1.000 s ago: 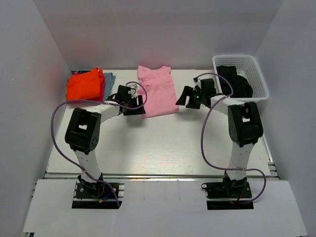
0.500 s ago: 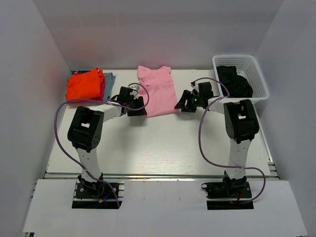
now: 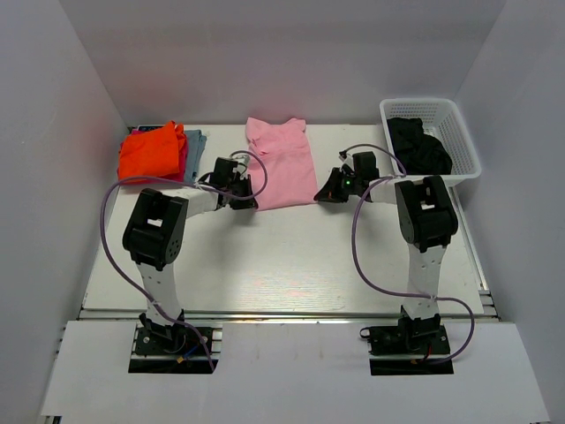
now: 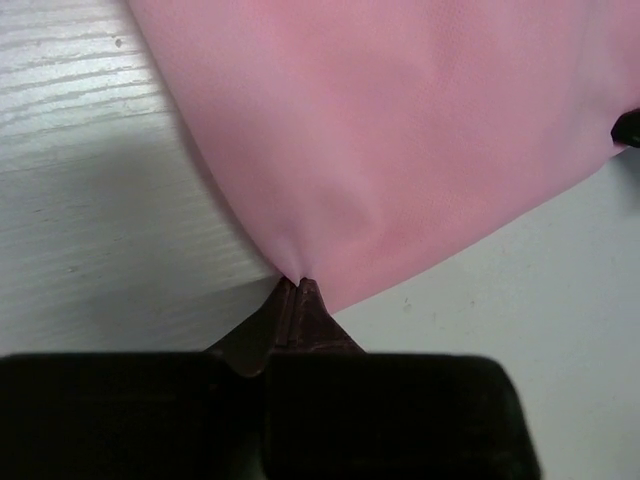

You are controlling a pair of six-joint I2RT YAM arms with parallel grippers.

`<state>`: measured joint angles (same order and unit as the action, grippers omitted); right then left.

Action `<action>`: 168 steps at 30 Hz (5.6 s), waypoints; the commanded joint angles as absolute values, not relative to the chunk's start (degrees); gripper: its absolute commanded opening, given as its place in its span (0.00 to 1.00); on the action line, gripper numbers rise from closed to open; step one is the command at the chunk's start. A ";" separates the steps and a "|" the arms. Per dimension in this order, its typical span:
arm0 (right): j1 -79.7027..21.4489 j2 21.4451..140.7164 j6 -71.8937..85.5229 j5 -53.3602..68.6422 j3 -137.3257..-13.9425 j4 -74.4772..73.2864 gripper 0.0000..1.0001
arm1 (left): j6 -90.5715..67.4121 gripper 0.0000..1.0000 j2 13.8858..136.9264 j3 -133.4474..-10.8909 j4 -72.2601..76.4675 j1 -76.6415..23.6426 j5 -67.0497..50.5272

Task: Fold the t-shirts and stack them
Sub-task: Grab one side of the 2/3 rectangular tshirt with both arms, then fold the long partially folded tshirt into a neat square, then smooth out wrinkles on the folded tshirt

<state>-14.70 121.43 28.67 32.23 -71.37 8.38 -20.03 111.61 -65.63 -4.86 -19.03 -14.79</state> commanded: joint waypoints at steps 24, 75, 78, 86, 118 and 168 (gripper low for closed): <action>-14.86 71.81 9.23 48.59 -48.51 -23.11 0.00 | -21.71 0.00 59.09 -43.59 -15.64 -20.39 -47.64; -22.41 124.93 17.84 44.99 -111.07 -11.94 0.00 | -42.28 0.00 70.03 -58.09 -29.81 -10.20 5.27; -23.29 131.37 19.24 45.62 -121.08 -12.30 0.00 | -42.28 0.00 73.64 -58.10 -25.25 -8.35 1.69; -24.69 137.54 23.99 42.98 -124.63 1.56 0.00 | -42.28 0.00 79.98 -56.95 -17.06 -4.49 -0.71; -27.25 132.13 13.80 36.44 -113.32 3.69 0.90 | -24.98 1.00 102.56 -70.49 1.58 -3.86 -30.31; -26.46 97.02 12.39 22.96 -64.23 1.14 0.90 | -17.76 0.86 90.51 -59.13 -10.37 -16.61 -5.55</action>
<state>-27.49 95.18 11.75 32.16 -59.68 1.37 -19.03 88.03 -55.79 -5.19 -16.67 -10.87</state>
